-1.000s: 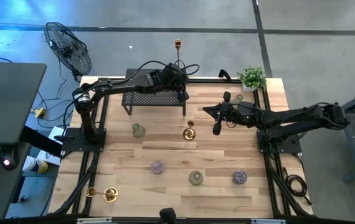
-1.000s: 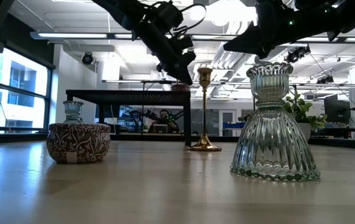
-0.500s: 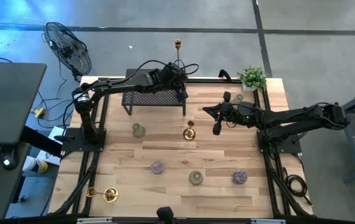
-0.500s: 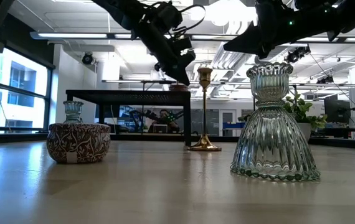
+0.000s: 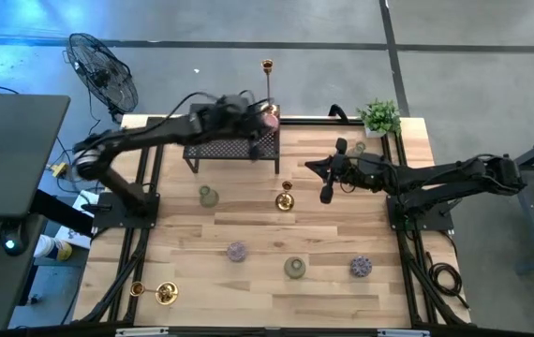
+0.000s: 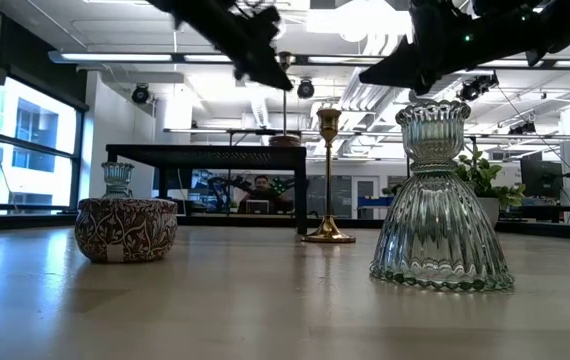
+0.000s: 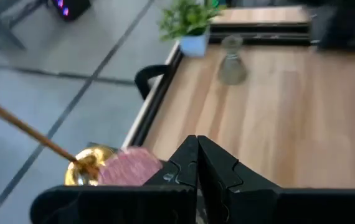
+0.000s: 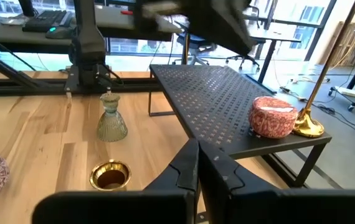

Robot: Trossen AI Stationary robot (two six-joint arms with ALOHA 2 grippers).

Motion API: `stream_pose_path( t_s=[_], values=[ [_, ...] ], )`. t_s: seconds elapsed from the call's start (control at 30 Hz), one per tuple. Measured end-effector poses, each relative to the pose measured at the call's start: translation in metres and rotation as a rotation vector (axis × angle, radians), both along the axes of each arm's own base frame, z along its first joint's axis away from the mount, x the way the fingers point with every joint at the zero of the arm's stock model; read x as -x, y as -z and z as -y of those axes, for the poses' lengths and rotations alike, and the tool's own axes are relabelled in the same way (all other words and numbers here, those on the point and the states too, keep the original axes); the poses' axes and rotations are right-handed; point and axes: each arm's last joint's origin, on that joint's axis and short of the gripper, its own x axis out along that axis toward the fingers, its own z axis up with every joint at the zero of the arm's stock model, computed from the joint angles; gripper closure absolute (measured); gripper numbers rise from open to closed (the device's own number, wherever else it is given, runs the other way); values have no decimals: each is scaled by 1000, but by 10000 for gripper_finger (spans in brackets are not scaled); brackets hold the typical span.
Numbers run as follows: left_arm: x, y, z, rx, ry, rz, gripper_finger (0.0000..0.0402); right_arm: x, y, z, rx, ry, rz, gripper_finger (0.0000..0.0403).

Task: Pick & Place candle stick holders
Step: Put the bottom right green glass candle holder on the shelf

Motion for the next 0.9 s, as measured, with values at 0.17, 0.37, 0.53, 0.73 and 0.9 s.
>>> stream_pose_path(
  t_s=[0.17,0.37,0.53,0.73,0.9],
  values=[
    [54,10,30,-50,18,136,401,-1,3,-10,-21,-42,-22,402],
    [119,29,53,-26,-29,267,401,0,-9,-33,-73,2,-107,402],
    [154,30,67,-40,-23,305,401,2,-20,-61,-159,18,-212,402],
    [175,36,75,-73,-4,334,401,-2,-23,-110,-225,-11,-318,401],
    [175,51,75,-55,-3,301,401,-14,-16,-146,-281,-87,-402,370]
  ],
)
